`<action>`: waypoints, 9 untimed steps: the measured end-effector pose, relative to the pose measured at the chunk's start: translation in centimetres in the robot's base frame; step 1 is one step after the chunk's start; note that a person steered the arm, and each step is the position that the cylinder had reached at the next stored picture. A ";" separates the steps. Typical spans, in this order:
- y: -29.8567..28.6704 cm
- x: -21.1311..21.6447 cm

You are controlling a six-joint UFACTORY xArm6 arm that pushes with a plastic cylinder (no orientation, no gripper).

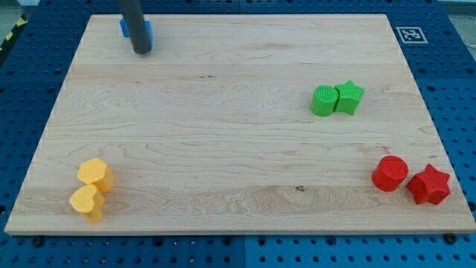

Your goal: Move the green star to the top right corner

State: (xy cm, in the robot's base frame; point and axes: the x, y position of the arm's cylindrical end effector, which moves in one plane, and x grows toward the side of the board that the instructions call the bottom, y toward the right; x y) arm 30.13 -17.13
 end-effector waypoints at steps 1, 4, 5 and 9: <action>4.8 6.1; 8.5 13.2; 11.9 13.2; 29.1 14.9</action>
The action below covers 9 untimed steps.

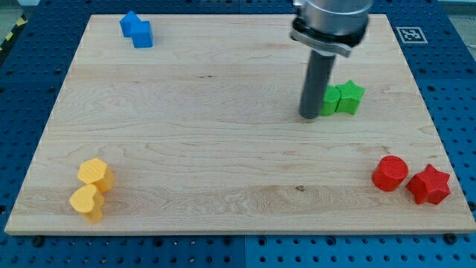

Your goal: Move the green star to the top right corner

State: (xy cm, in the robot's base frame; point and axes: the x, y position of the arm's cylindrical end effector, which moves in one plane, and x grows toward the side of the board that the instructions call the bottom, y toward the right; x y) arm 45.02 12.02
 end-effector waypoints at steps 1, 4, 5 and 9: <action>3.1 1.5; 5.7 -1.8; 6.2 -4.5; 5.8 -14.3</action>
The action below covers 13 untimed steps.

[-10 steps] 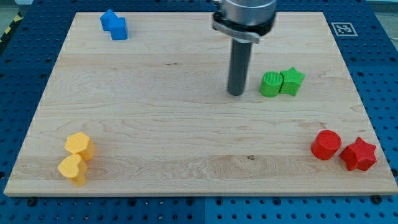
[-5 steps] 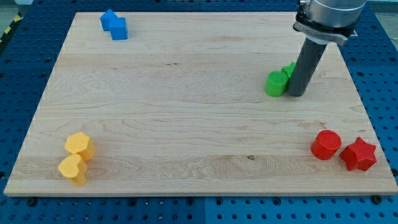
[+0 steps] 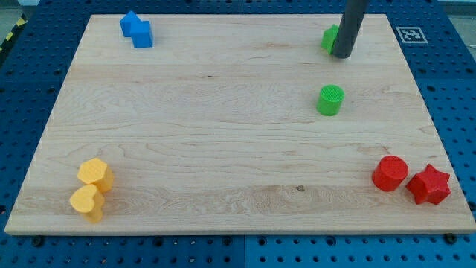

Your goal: Move the green star to the top right corner

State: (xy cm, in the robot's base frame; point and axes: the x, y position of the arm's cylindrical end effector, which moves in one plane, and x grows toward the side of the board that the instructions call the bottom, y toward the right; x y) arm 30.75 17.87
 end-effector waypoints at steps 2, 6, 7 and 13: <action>-1.6 -2.9; -3.0 -4.3; -1.3 -4.8; -2.3 -11.6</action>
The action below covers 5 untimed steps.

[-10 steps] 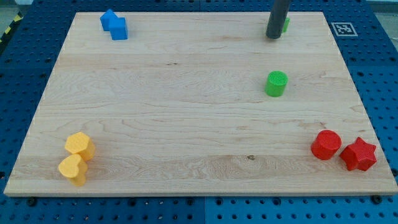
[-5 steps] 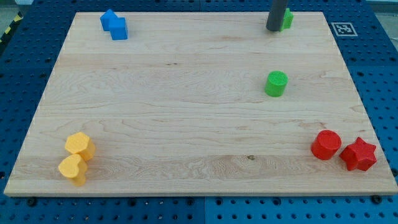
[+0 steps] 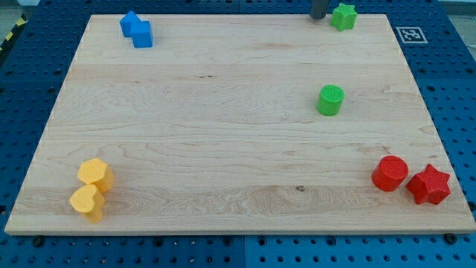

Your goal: Move the green star to the top right corner

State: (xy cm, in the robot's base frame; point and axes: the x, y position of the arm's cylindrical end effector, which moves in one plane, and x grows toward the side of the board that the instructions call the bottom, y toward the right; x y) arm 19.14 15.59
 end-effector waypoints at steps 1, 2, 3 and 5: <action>1.1 0.0; 4.1 0.0; 6.6 0.0; 2.2 0.0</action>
